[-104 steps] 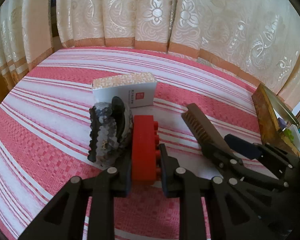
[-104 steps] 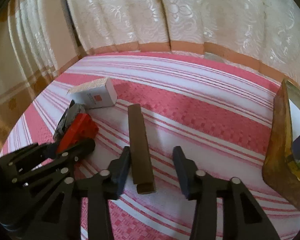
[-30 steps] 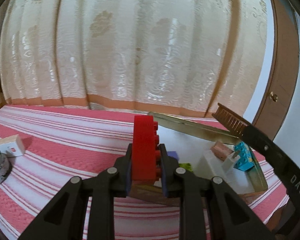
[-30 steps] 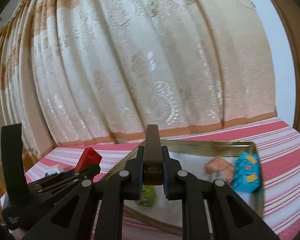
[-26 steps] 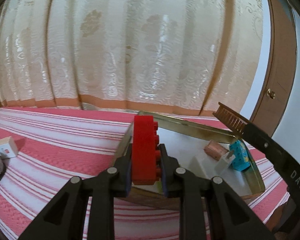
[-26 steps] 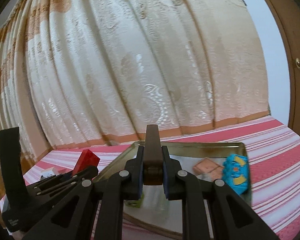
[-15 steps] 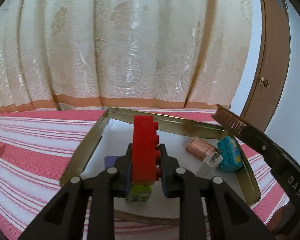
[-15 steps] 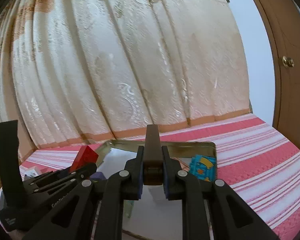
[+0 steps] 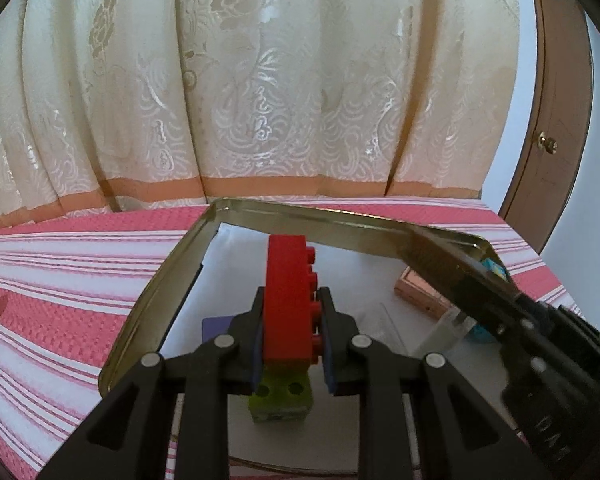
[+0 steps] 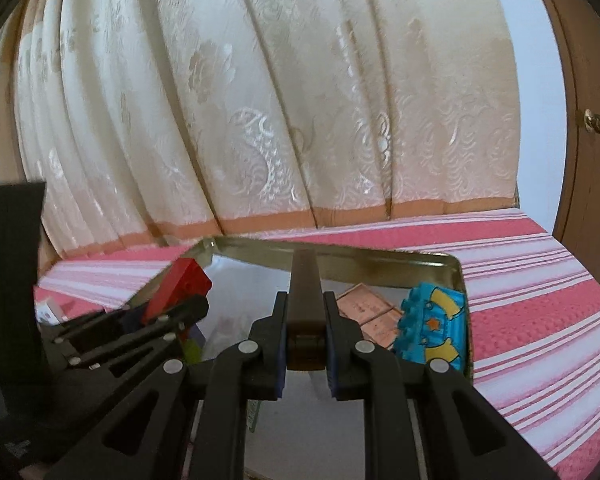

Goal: Organize rigid objects
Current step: 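Lower the red brick onto the green lego block while the right tool lowers the brush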

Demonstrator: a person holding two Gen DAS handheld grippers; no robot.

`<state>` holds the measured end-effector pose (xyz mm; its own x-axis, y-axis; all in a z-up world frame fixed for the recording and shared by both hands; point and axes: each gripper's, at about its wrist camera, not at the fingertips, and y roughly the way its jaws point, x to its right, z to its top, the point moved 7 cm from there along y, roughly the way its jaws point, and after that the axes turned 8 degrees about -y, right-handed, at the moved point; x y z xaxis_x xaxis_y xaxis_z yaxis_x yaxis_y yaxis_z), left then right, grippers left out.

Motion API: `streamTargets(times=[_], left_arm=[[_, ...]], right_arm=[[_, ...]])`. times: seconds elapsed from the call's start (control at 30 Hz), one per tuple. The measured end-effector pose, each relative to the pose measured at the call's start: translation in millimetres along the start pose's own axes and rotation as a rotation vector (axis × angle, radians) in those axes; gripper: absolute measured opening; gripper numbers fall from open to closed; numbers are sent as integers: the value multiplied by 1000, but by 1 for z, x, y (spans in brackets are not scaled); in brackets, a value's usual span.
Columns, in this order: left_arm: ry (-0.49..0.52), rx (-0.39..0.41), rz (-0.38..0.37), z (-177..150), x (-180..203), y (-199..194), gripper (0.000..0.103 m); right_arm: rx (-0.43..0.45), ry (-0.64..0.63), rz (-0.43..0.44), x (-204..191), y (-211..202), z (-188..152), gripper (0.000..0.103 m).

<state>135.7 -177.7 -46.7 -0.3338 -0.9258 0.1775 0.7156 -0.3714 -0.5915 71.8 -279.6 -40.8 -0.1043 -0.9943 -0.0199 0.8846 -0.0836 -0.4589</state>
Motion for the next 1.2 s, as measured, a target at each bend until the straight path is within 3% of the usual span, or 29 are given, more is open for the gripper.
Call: streamTargets(times=[0.3, 0.7, 0.77, 0.87, 0.97, 1.03, 1.1, 1.17, 1.2], left_arm=[[68, 32, 51, -4, 3, 3, 21], [45, 7, 85, -5, -6, 8, 27], [31, 9, 89, -4, -9, 8, 35], [16, 9, 90, -3, -13, 8, 38], [12, 10, 103, -3, -14, 8, 66], [-15, 12, 113, -2, -20, 8, 78], [-55, 10, 116, -1, -28, 8, 97], [-102, 13, 122, 0, -37, 7, 103], [-116, 17, 109, 0, -38, 6, 103]], right_arm=[[-3, -30, -17, -6, 3, -3, 17], [1, -17, 5, -7, 6, 1, 18], [-11, -18, 21, -9, 9, 1, 18], [-25, -11, 38, -10, 11, -1, 18], [-3, 13, 53, -9, 7, 0, 21], [1, 28, 46, -7, 6, 0, 30], [2, 55, 55, -4, 6, 0, 39], [9, 76, 46, 0, 3, 0, 56], [23, 88, 35, 3, 0, 2, 72]])
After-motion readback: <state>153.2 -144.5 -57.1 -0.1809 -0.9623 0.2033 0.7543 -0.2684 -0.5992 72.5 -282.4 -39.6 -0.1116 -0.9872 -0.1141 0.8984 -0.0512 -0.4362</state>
